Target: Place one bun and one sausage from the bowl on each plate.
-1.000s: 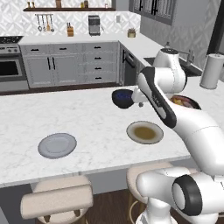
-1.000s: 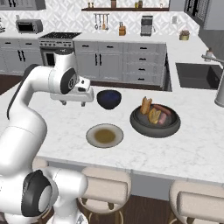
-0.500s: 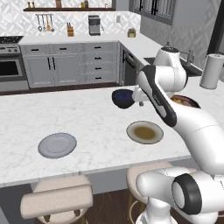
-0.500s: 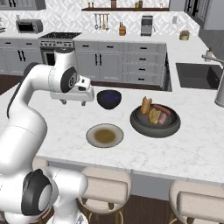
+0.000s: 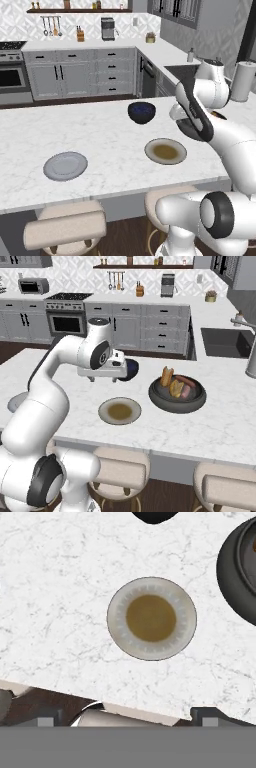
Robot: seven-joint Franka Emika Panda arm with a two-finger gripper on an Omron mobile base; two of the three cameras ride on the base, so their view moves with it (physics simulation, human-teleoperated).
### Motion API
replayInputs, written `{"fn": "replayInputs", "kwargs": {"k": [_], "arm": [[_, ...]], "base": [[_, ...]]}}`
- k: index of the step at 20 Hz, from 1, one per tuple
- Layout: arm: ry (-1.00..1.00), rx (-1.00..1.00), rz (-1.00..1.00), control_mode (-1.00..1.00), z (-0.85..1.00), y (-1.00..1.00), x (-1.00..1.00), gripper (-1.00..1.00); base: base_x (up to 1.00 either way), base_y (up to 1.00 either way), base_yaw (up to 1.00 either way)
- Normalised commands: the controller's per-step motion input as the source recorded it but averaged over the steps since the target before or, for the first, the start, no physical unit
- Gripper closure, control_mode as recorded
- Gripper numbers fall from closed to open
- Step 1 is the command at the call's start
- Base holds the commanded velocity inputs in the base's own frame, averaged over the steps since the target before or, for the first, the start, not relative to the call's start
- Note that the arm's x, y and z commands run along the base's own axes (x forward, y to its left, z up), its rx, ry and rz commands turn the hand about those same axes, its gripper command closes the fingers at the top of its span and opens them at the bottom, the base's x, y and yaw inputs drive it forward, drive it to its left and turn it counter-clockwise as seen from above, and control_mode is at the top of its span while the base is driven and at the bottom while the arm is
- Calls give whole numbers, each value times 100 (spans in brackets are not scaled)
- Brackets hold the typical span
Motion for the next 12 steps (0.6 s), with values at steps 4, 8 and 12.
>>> {"fn": "replayInputs", "kwargs": {"k": [4, 8, 12], "arm": [[6, 0, 3, -100, -4, -94, 6, -100], [0, 0, 0, -100, 0, -78, 6, -100], [0, -19, 0, -100, 3, -7, 2, -100]], "base": [[0, 0, 0], [0, 0, 0], [0, 0, 0]]}}
